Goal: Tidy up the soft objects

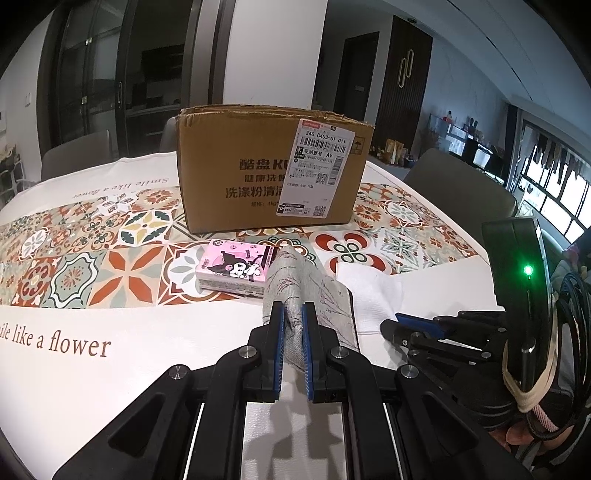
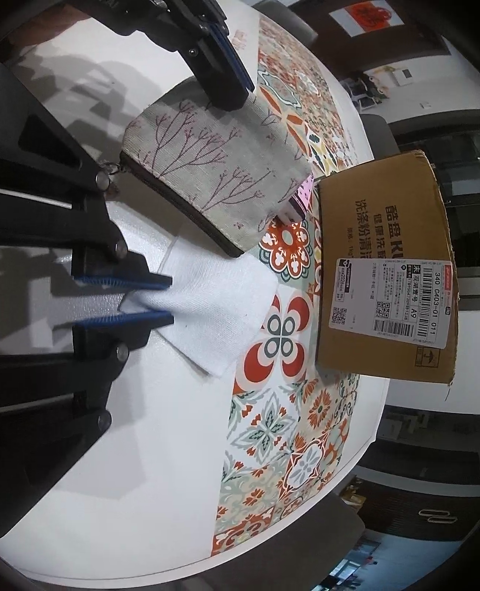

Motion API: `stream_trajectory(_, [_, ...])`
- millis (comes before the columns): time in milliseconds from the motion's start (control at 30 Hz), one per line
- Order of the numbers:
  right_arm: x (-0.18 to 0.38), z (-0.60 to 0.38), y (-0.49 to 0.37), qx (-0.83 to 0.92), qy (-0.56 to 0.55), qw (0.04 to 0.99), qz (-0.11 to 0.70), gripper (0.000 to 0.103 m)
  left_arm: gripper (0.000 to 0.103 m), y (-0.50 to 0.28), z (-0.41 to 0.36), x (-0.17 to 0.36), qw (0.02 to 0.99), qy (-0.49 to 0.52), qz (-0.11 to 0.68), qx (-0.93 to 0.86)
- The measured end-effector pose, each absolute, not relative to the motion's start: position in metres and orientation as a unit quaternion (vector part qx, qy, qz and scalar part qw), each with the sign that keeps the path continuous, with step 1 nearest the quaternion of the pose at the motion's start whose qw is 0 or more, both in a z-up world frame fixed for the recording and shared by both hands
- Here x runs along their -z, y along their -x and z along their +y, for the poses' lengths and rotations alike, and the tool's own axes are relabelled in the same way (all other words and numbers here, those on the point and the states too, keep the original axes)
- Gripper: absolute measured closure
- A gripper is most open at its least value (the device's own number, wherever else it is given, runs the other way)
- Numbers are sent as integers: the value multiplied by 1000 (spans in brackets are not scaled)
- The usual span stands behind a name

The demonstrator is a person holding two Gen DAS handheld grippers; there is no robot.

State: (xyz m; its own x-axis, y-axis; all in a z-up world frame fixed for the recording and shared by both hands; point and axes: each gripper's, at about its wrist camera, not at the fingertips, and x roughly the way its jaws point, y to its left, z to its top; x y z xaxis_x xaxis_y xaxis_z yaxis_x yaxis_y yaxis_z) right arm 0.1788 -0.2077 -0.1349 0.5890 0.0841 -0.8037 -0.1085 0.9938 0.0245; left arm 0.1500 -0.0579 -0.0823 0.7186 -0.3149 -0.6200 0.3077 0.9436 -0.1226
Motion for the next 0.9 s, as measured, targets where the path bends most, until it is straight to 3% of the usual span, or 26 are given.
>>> stream_trajectory(300, [122, -215, -168, -43, -22, 897, 439, 95, 92, -143, -55, 71, 934, 6, 315, 167])
stream_trajectory(900, [46, -214, -146, -23, -19, 944, 327, 95, 93, -130, -42, 22, 957, 16, 241, 159])
